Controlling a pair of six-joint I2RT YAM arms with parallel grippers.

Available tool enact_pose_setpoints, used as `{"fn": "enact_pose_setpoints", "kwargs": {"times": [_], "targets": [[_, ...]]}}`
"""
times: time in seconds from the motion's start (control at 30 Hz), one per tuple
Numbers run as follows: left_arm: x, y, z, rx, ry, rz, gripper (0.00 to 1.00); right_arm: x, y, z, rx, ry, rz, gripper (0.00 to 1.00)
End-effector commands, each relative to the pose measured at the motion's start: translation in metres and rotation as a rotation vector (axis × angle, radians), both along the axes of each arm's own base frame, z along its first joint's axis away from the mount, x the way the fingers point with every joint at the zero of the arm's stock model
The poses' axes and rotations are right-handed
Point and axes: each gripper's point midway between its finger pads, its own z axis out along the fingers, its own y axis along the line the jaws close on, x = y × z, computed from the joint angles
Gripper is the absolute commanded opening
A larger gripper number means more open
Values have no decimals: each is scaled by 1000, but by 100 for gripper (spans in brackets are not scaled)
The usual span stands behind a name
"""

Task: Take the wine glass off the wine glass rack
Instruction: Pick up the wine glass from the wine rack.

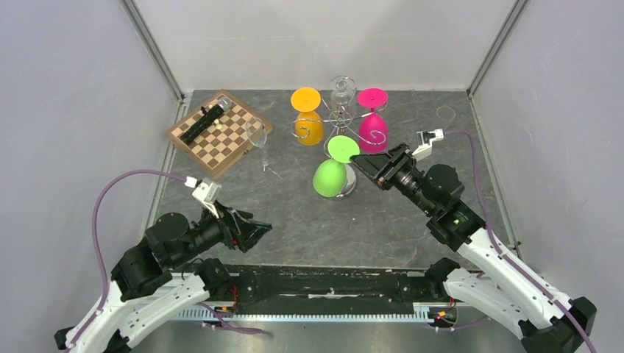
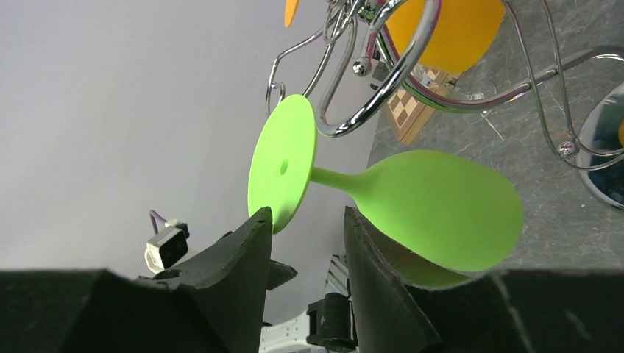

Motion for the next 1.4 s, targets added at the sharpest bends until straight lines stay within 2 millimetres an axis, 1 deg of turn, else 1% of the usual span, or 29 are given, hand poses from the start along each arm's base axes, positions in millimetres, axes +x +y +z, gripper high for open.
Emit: {"fn": "enact_pose_setpoints", "kwargs": {"times": [0.0, 0.13, 0.3, 0.57, 0.63, 0.67, 0.7, 0.83, 1.07, 1.37], "targets": [[1, 6, 16, -25, -48, 16, 88, 6, 1, 15, 79, -29, -51, 43], [0, 7, 14, -21, -50, 17, 88, 9, -1, 15, 114, -33, -91, 42], [1, 8, 12, -10, -52, 20, 88, 11, -2, 17, 148, -34, -111, 34], [2, 7, 11, 0, -54, 21, 89, 12, 1, 23, 163, -40, -114, 16], [2, 7, 10, 2, -52, 21, 89, 12, 2, 25, 166, -43, -114, 7], [3, 7, 9, 4, -52, 21, 89, 12, 2, 26, 167, -44, -113, 1], [2, 7, 9, 2, -52, 21, 89, 11, 2, 27, 170, -46, -112, 0], [3, 7, 9, 5, -50, 21, 89, 10, 2, 31, 177, -51, -114, 0], [2, 7, 11, -3, -48, 24, 89, 5, -1, 43, 195, -70, -113, 0], [1, 11, 16, -18, -53, 33, 89, -7, 0, 60, 211, -92, -78, 0]]}}
